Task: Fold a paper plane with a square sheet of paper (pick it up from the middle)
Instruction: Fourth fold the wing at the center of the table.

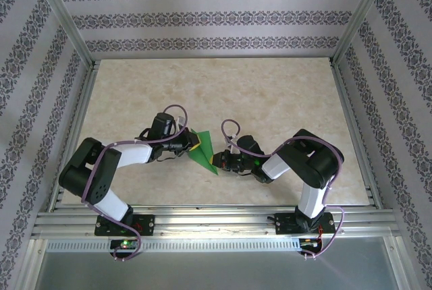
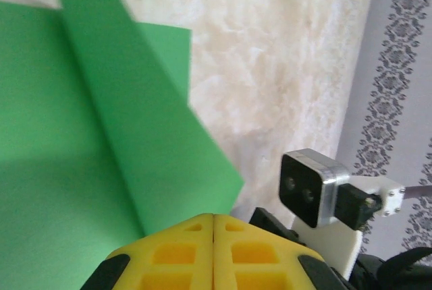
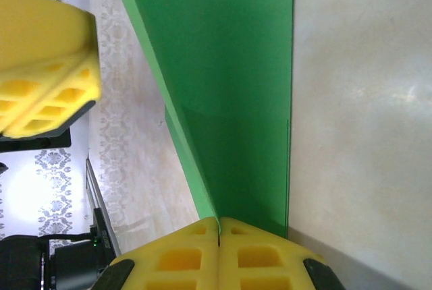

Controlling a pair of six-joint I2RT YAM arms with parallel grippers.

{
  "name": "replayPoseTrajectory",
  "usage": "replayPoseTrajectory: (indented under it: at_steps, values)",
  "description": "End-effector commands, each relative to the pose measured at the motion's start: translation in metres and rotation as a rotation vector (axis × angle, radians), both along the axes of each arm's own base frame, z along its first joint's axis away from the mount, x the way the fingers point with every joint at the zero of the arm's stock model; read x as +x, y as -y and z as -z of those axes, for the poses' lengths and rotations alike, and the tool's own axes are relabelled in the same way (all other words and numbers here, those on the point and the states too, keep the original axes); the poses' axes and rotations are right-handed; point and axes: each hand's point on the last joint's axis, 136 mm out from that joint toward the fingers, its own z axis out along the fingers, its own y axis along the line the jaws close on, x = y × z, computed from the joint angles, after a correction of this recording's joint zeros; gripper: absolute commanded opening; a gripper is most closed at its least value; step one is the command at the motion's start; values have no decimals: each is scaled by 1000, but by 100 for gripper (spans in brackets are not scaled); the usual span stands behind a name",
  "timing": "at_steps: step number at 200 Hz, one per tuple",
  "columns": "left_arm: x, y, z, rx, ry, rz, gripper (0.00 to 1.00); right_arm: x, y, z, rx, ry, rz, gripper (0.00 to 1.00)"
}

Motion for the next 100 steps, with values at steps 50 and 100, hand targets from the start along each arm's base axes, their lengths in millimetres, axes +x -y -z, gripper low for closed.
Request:
replayPoseTrajectory:
  at_steps: [50,100]
  values:
    - [12,23,2,-49,37,46,6,-6,15,27,-62,-80,33,0]
    - [15,20,12,-16,16,24,5,-5,19,28,-62,-93,39,0]
